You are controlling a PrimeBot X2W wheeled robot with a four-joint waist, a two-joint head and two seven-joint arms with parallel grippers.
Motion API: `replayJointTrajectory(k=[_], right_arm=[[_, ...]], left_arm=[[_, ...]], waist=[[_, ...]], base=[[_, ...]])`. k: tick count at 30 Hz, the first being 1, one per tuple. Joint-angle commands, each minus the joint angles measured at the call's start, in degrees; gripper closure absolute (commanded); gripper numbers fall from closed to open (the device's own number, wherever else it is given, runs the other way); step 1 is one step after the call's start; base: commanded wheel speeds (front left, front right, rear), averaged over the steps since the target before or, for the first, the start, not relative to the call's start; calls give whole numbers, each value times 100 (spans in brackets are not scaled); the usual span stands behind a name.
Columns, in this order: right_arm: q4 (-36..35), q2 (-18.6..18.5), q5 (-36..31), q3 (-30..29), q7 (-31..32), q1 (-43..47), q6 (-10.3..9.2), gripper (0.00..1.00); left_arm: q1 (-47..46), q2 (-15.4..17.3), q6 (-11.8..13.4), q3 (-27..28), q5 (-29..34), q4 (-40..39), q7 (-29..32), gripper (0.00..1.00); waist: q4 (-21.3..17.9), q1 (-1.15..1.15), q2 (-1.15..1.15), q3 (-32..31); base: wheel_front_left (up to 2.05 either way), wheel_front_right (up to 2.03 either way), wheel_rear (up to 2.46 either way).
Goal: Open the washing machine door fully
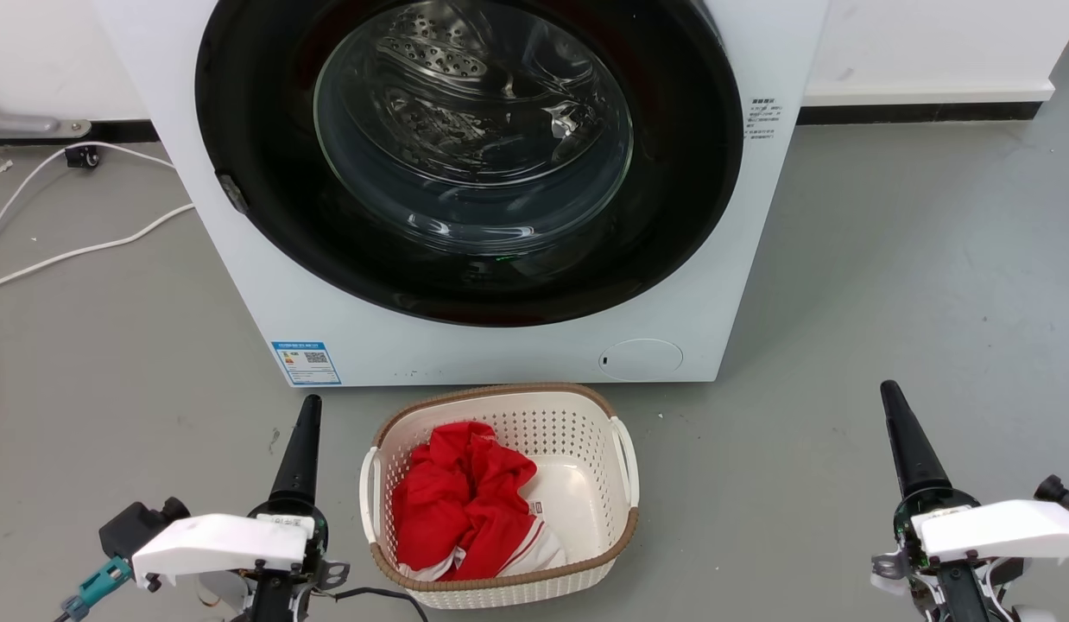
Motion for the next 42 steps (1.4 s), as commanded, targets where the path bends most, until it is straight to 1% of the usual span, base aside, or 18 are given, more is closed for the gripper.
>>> replayJointTrajectory(k=[1,14,15,22,30,42], right_arm=[[-182,-1,-372,42,-82,-104,4,0],[-441,4,-2010,268,-363,-124,6,0],[-441,4,-2010,268,-363,-124,6,0],[-449,5,-2725,344,-501,-77,7,0],[-369,7,-3396,309,-644,-75,7,0],[-263,9,-4304,352,-841,-54,9,0]], left_arm=[[-169,13,-10,-49,304,-151,-73,0],[-219,15,-13,-191,1836,-339,-354,0],[-219,15,-13,-191,1836,-339,-354,0],[-189,16,-14,-265,2651,-388,-488,0],[-193,17,-13,-347,3534,-383,-632,0],[-201,19,51,-485,4527,-294,-829,0]], waist=[[1,0,0,7],[33,0,0,37],[33,0,0,37],[45,0,0,14],[58,0,0,0],[85,0,0,-18]], base=[[0,0,0],[0,0,0],[0,0,0],[0,0,0],[0,0,0],[0,0,0]])
